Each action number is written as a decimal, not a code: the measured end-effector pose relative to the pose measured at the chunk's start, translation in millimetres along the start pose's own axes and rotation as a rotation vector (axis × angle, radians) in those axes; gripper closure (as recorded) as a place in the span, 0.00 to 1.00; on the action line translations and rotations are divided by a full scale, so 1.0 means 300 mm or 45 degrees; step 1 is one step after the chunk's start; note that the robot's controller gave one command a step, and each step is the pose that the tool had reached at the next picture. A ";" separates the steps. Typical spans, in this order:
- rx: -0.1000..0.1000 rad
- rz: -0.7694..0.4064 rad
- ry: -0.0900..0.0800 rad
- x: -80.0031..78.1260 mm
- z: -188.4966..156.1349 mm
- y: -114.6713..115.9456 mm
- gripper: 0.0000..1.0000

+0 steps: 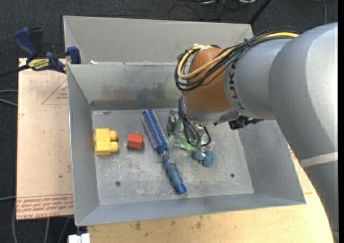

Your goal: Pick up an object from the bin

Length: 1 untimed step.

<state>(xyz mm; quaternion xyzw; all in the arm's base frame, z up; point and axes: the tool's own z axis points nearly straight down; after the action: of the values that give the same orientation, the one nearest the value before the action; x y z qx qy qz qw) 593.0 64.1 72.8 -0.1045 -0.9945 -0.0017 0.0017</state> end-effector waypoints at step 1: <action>-0.003 -0.001 -0.019 -0.010 -0.007 0.001 1.00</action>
Offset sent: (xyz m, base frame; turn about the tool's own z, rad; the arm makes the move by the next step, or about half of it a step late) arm 0.0000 0.0000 0.0000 0.0000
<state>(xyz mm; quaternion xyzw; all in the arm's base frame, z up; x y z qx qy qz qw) 595.9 63.8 74.8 -0.1042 -0.9945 -0.0020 -0.0058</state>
